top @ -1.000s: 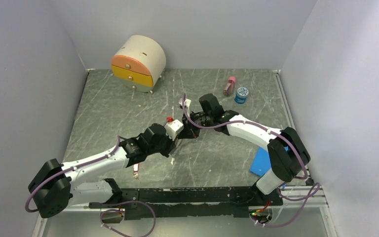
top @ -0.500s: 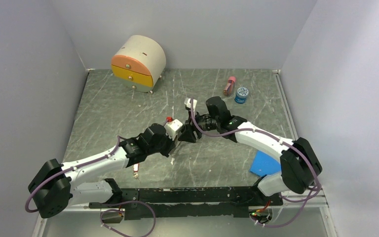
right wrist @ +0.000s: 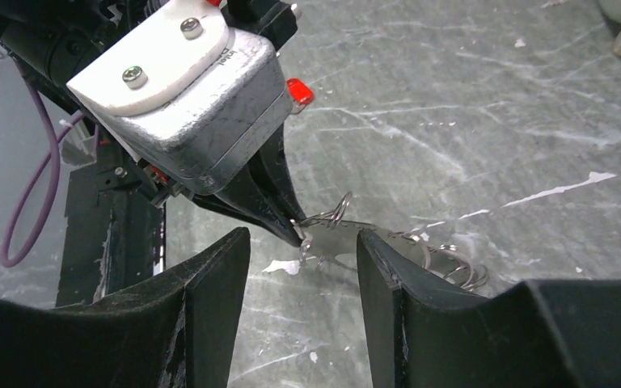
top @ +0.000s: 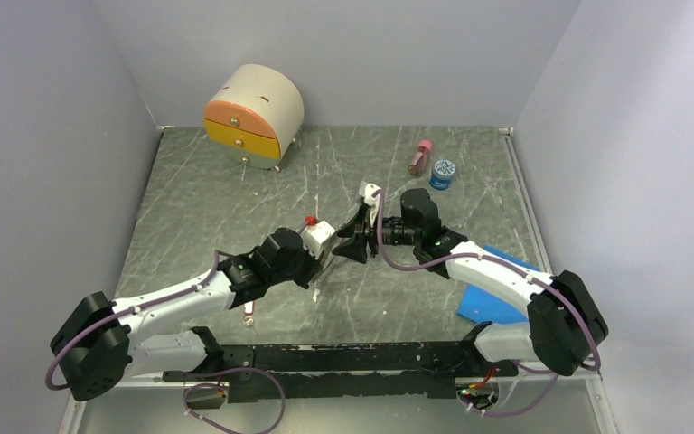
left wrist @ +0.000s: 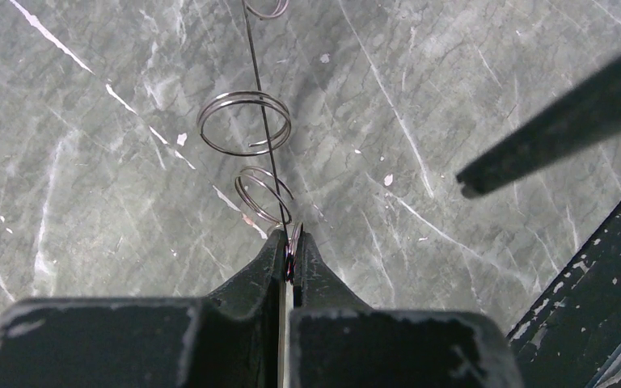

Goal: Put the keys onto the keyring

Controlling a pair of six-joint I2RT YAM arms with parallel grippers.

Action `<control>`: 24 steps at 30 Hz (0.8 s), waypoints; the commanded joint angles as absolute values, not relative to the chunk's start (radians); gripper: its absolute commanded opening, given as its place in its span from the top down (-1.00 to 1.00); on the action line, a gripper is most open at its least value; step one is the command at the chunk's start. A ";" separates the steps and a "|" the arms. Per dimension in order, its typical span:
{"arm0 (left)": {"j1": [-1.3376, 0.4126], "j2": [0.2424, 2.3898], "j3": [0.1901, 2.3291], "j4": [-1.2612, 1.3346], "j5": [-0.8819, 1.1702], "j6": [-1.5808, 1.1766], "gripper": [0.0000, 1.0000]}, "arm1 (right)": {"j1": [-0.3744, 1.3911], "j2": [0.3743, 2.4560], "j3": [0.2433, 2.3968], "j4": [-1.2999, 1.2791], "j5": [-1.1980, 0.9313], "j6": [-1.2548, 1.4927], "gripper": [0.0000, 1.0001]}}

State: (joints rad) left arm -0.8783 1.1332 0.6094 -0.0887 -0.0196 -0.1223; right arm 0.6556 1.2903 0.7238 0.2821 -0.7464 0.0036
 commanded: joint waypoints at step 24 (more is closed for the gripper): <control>-0.879 1.071 0.587 0.035 0.026 -0.025 0.95 | 0.722 1.347 0.776 0.278 -0.676 -0.239 -0.06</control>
State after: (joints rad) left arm -0.8783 1.0946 0.5777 -0.0422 0.0067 -0.0406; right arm 0.6968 1.3384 0.7284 0.3527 -0.7288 -0.1421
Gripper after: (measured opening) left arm 0.052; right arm 0.539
